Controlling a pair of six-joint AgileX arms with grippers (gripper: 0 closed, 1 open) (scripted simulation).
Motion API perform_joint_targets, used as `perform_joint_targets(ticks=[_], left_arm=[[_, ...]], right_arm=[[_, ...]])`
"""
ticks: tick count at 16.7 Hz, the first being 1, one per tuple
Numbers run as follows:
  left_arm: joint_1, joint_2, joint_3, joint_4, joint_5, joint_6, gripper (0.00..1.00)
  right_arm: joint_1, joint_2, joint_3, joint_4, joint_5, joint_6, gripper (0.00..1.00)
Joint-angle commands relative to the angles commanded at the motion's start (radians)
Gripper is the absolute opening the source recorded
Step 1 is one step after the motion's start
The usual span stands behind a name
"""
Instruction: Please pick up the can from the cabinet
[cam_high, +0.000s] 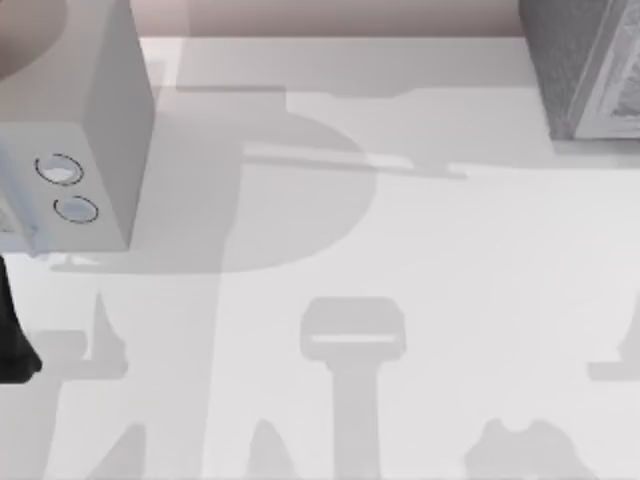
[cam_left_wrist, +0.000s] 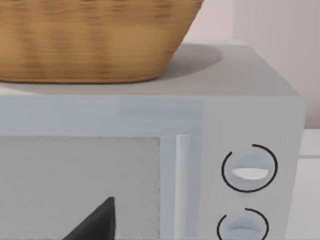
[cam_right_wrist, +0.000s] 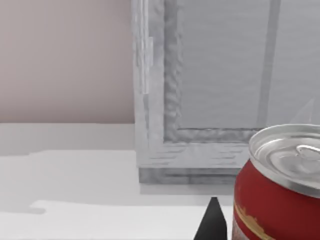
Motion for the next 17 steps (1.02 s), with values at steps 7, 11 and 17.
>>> perform_joint_targets(ticks=[7,11,17], left_arm=[[0.0,0.0,0.0,0.0,0.0,0.0,1.0],[0.0,0.0,0.0,0.0,0.0,0.0,1.0],[0.0,0.0,0.0,0.0,0.0,0.0,1.0]], right_arm=[[-0.012,0.13,0.038,0.078,-0.065,0.01,0.0],[-0.042,0.332,0.106,0.211,-0.164,0.013,0.0],[-0.095,0.635,0.224,0.432,-0.314,0.013,0.0]])
